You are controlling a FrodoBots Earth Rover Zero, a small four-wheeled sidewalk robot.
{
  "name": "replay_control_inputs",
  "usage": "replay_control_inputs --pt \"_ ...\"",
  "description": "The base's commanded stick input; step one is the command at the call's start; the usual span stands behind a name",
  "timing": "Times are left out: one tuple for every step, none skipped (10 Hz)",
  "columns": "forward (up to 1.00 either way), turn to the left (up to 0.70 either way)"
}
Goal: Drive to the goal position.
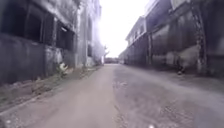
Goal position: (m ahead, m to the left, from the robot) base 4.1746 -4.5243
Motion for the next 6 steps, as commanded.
replay_control_inputs --pt "0.50 0.00" --pt "0.50 0.00" --pt "0.50 0.00" --pt "0.50 0.00" --pt "0.50 0.00" --pt "0.50 0.00"
